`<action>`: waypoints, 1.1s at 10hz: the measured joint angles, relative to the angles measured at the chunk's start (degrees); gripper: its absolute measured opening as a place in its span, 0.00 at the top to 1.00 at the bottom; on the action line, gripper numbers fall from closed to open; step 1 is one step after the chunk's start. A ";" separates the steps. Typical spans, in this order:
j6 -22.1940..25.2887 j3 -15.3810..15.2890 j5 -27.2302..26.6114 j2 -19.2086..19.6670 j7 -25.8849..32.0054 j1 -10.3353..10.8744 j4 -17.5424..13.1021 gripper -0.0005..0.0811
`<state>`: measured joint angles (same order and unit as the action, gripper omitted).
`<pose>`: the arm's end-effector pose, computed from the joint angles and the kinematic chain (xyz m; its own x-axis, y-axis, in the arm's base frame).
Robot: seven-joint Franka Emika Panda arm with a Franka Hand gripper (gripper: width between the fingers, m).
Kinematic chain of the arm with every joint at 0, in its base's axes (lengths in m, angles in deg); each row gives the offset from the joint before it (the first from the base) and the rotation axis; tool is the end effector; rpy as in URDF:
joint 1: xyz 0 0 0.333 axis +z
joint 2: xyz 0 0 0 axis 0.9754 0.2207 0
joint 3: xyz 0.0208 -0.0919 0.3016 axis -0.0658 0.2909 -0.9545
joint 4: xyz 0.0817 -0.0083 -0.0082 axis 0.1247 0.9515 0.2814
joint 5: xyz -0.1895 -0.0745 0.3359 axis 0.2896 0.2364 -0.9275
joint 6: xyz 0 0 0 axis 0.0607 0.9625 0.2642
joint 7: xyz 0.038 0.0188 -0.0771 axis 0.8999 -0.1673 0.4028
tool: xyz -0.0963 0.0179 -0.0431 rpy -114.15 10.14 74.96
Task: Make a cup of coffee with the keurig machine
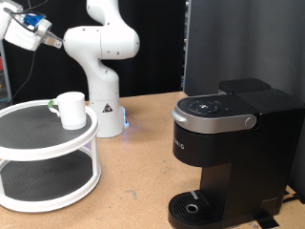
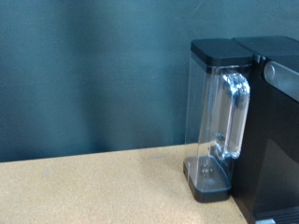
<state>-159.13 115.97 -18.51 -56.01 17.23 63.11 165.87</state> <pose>0.1873 -0.2428 0.4373 0.7650 0.1978 0.6129 0.6227 -0.4703 -0.6254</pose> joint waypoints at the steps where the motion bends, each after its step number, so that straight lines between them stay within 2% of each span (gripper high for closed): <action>1: -0.03 0.50 0.46 0.05 -0.06 0.00 -0.26 0.99; 7: -0.34 0.86 0.68 1.05 0.02 0.05 -0.13 0.99; 11: -4.46 1.48 0.68 1.38 1.60 0.05 2.02 0.99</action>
<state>-163.59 117.45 -17.83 -54.63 18.83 63.16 167.89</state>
